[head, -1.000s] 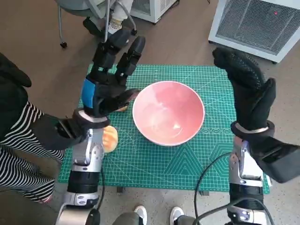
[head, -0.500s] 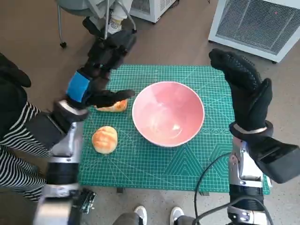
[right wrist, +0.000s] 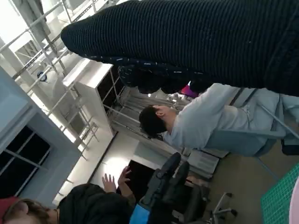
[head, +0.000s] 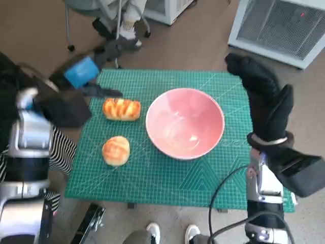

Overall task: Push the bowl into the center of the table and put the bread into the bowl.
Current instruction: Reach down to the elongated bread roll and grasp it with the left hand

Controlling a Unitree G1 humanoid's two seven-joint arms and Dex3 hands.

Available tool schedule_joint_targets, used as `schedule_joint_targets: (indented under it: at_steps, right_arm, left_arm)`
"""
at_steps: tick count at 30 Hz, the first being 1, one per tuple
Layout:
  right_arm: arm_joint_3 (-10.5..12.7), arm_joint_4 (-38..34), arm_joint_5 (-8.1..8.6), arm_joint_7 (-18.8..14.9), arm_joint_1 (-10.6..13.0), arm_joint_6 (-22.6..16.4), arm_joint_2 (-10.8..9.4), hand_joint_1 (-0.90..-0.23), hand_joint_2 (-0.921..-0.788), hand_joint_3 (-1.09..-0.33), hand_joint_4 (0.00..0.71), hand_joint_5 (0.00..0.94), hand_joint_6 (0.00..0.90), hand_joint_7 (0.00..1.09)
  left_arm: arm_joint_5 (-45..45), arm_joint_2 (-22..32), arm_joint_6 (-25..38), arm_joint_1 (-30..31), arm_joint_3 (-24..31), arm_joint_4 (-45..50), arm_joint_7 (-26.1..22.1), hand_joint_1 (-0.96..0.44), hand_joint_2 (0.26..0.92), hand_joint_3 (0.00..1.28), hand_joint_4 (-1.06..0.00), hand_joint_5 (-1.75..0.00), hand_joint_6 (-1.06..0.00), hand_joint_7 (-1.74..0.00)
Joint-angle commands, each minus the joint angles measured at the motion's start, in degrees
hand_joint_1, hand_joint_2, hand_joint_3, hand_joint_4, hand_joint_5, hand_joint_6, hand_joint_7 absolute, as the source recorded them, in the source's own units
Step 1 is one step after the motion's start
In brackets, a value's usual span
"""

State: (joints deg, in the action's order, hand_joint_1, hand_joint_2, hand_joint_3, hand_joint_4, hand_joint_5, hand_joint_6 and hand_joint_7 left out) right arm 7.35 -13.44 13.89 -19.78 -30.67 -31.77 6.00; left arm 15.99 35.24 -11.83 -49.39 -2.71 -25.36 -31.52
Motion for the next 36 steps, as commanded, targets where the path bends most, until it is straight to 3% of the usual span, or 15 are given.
schedule_joint_targets:
  at_steps: [1,6,12,27,36]
  right_arm:
    - [0.2,-1.1,0.91,0.5,1.3,0.5,-0.7,-0.712,-0.921,-0.687,0.173,0.007,0.189,0.30]
    - [0.2,-1.2,0.96,0.6,1.4,0.5,-1.1,-0.706,-0.921,-0.689,0.172,0.005,0.198,0.31]
    - [0.3,-0.8,1.12,0.8,1.6,1.0,-1.3,-0.705,-0.921,-0.689,0.172,0.004,0.199,0.31]
    - [0.3,-0.6,1.17,1.7,2.5,1.2,-1.4,-0.705,-0.921,-0.686,0.173,0.003,0.197,0.32]
    - [0.3,0.0,0.92,2.5,3.1,1.6,-1.1,-0.708,-0.921,-0.684,0.173,0.003,0.192,0.32]
  left_arm:
    - [2.3,0.0,3.7,-2.6,-3.3,-2.9,-1.2,0.18,0.794,0.00,-0.12,-0.01,-0.25,-0.09]
    - [5.7,-0.5,7.4,-5.0,-6.8,-6.4,-0.8,0.15,0.789,0.00,-0.13,-0.01,-0.26,-0.07]
    - [8.5,-1.1,7.6,-7.9,-9.9,-12.6,0.0,0.11,0.772,0.00,-0.14,-0.01,-0.27,-0.05]
    - [19.0,-6.1,12.3,-15.6,-19.4,-33.4,8.7,-0.05,0.711,0.00,-0.16,0.00,-0.29,-0.02]
    - [21.3,-8.1,13.2,-17.4,-22.6,-40.1,10.1,-0.12,0.703,0.00,-0.15,0.00,-0.30,-0.01]
